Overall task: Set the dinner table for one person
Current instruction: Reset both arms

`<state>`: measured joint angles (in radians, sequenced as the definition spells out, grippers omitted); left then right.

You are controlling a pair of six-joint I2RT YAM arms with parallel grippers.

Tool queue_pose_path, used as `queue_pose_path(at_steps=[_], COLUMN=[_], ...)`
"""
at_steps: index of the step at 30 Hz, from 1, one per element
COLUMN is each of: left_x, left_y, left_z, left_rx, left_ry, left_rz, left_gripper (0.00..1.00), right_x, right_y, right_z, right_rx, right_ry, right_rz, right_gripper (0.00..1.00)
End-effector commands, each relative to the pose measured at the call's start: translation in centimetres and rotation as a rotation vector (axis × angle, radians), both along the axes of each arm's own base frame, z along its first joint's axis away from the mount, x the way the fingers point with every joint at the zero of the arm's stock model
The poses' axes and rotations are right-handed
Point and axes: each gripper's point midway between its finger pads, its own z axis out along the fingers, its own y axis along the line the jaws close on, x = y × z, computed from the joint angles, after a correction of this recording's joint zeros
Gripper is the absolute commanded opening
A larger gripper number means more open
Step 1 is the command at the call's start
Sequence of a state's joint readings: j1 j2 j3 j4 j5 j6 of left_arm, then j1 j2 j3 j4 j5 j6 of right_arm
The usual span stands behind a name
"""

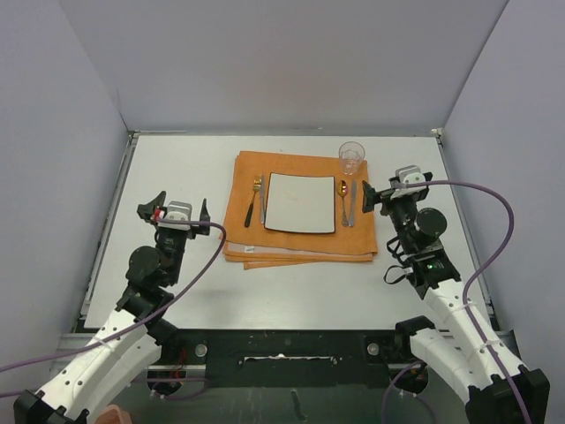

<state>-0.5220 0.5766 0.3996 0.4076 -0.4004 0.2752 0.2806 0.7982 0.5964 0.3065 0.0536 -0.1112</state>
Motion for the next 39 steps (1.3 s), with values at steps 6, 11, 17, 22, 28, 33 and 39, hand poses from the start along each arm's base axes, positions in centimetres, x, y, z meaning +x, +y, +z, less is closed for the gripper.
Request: queue_pose_path(at_steps=[6,11,17,22,28,33,39], left_x=[-2.5,-2.7,-2.9,-2.6,-1.2,-1.1,-1.4], left_y=[0.3,-0.2,-0.3,-0.1,1.5,-0.5,5.2], left_z=[6.4,9.0,9.7,8.1,2.9,-2.4,-6.7], left_rx=[-0.026,-0.013,-0.012,-0.023,-0.101,0.023,-0.128], left_ry=[-0.162,-0.210,-0.217,-0.186,-0.045,0.046,0.135], left_rz=[-0.057,-0.084,-0.091,-0.076,0.041,-0.062,0.268], left_gripper=[0.98,0.98,0.98,0.98,0.98,0.98,0.98], right_x=[-1.0,-0.6,-0.6,-0.7,-0.3,-1.9,-1.8], right_y=[-0.1,0.7,0.6,0.3,-1.3,-2.2,-3.4], right_z=[2.8,4.4,4.4,4.0,-1.2,-7.8,-10.3], right_rx=[0.051,0.064,0.060,0.046,0.085,0.124,0.152], right_ry=[-0.060,-0.086,-0.079,-0.072,0.072,0.205,0.337], right_rz=[0.018,0.052,0.045,0.032,-0.070,-0.126,-0.229], right_gripper=[0.97,0.96,0.96,0.96,0.96,0.94,0.98])
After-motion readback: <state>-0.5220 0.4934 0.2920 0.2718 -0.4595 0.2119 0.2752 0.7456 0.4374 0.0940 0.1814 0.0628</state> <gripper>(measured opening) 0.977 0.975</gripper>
